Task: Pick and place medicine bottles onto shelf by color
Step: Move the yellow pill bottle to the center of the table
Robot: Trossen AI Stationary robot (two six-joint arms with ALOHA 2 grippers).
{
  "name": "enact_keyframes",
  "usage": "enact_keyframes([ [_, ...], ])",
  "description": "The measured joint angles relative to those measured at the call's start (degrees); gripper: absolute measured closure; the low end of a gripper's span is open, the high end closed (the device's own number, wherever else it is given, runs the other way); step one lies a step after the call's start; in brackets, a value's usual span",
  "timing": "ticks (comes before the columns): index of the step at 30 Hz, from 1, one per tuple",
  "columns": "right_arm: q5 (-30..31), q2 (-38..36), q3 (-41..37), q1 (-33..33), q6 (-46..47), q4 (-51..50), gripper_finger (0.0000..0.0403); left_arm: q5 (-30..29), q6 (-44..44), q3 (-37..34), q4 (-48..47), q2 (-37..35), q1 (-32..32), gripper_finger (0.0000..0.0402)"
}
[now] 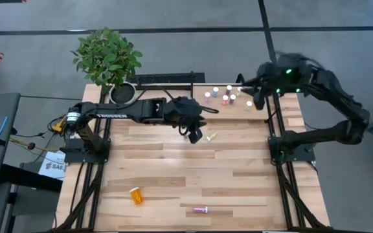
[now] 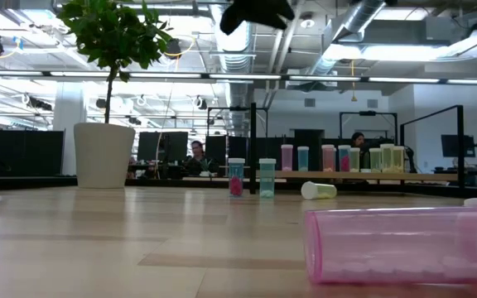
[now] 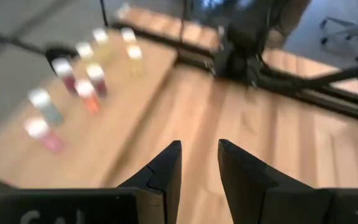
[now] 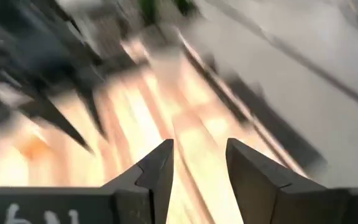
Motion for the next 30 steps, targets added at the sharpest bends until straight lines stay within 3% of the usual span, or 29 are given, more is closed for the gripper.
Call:
enact_keyframes([
  [4, 4.71, 2.61, 0.0, 3.76, 1.77, -11.14, 0.0232, 3.07, -4.59, -3.06, -1.56, -0.02, -0.19, 0.0298],
  [9, 4.76, 6.08, -0.02, 8.88, 2.37, -13.41, 0.0212, 6.26, -6.73, -4.01, -7.84, 0.03, -0.17, 0.0258],
  [13, 6.13, 9.25, -0.02, 13.4, 0.58, -13.81, 0.0193, 2.3, -5.79, -4.01, -17.9, 0.02, -0.22, 0.0216],
  [19, 18.39, 15.29, -0.04, 20.39, -6.07, -23.91, 0.0188, -4.88, -8.35, -4.04, -32.38, 0.02, -2.69, 0.0183],
  [22, 22.48, 15.52, -1.88, 22.18, -11.31, -21.3, 0.0193, -6.37, -8.23, -4.04, -35.62, 0.02, -5.37, 0.018],
  [25, 22.46, 13.3, -6.95, 21.18, -16.3, -15.46, 0.0201, -7.84, -9.46, -4.04, -39.68, 0.02, -7.35, 0.018],
  [30, 16.41, 7.39, -19.64, 17.09, -21.65, -4.6, 0.0211, -9.76, -14.79, -4.04, -39.84, 0.02, -9.68, 0.018],
])
